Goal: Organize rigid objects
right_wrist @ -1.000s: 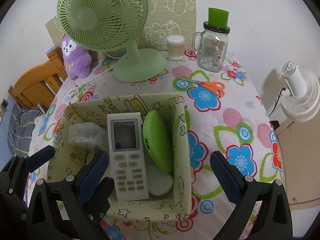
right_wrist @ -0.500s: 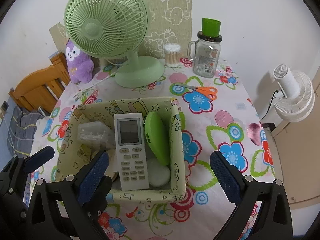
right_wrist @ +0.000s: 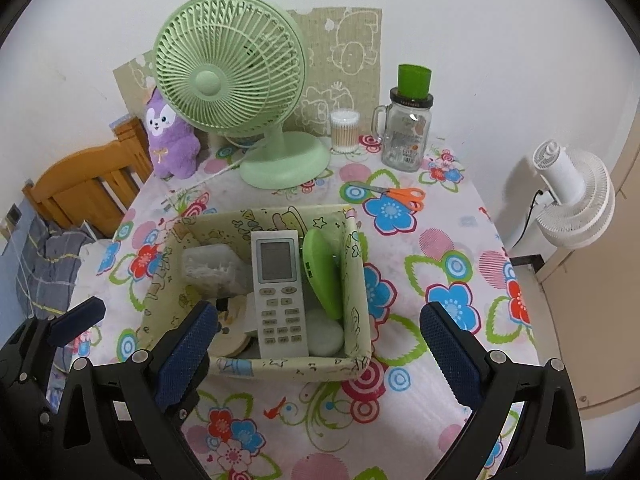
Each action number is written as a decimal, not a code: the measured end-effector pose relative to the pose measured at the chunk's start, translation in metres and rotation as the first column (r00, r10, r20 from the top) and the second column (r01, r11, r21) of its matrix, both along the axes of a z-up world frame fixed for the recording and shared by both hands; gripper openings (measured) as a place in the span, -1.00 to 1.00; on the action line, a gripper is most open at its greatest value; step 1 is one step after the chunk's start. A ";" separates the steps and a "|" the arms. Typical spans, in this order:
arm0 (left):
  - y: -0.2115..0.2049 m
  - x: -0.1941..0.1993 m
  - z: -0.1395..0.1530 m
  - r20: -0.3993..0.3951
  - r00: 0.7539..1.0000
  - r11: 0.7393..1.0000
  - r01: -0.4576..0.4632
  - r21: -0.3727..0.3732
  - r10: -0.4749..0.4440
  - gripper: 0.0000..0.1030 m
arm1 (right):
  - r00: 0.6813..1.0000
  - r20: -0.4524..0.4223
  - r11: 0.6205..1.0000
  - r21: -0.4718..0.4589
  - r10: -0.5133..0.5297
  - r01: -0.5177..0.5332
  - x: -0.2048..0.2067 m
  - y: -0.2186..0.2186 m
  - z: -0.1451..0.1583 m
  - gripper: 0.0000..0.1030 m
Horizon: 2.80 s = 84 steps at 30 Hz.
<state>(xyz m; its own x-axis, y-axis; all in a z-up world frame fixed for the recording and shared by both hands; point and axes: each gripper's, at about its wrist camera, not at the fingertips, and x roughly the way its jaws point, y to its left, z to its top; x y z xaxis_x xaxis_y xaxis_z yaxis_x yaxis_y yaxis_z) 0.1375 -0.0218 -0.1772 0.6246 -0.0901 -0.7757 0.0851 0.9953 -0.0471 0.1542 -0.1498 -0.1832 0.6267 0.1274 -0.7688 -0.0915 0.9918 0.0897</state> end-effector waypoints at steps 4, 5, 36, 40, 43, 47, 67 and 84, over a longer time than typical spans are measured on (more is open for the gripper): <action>0.007 -0.010 0.005 0.012 1.000 1.000 0.000 0.002 0.000 1.00 | 1.000 0.011 1.000 0.002 -0.019 0.019 -0.012 0.000 0.007 0.98; 0.010 -0.013 0.007 0.014 1.000 1.000 0.001 0.004 -0.001 1.00 | 1.000 0.012 1.000 0.004 -0.023 0.023 -0.014 0.000 0.008 0.98; 0.052 -0.075 0.083 0.098 0.990 0.995 -0.099 -0.027 0.101 1.00 | 0.982 0.142 0.992 0.001 -0.125 0.126 -0.101 -0.022 0.082 0.98; 0.046 -0.084 0.097 0.109 0.989 0.995 -0.100 -0.032 0.103 1.00 | 0.982 0.162 0.995 -0.001 -0.094 0.095 -0.108 -0.027 0.097 0.98; 0.039 -0.090 0.106 0.121 0.986 0.994 -0.106 -0.039 0.110 1.00 | 0.984 0.166 0.998 0.007 -0.061 0.061 -0.112 -0.030 0.106 0.98; 0.028 -0.097 0.116 0.130 0.985 0.994 -0.107 -0.034 0.111 1.00 | 0.980 0.192 0.998 -0.003 -0.054 0.056 -0.117 -0.034 0.115 0.98; 0.001 -0.124 0.159 0.205 0.975 0.996 -0.088 -0.007 0.088 1.00 | 0.966 0.243 0.996 0.000 -0.091 0.094 -0.139 -0.060 0.155 0.98; 0.011 -0.120 0.163 0.186 0.977 0.995 -0.104 -0.008 0.103 1.00 | 0.966 0.243 0.995 -0.029 -0.085 0.094 -0.136 -0.048 0.162 0.98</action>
<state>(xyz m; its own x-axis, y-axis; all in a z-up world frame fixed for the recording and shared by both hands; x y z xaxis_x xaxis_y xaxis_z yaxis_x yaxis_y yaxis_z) 0.0177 -0.0111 -0.0140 0.7635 -0.0162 -0.6456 -0.0113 0.9992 -0.0385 0.0185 -0.1981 -0.0216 0.8016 0.0345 -0.5969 -0.0163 0.9992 0.0358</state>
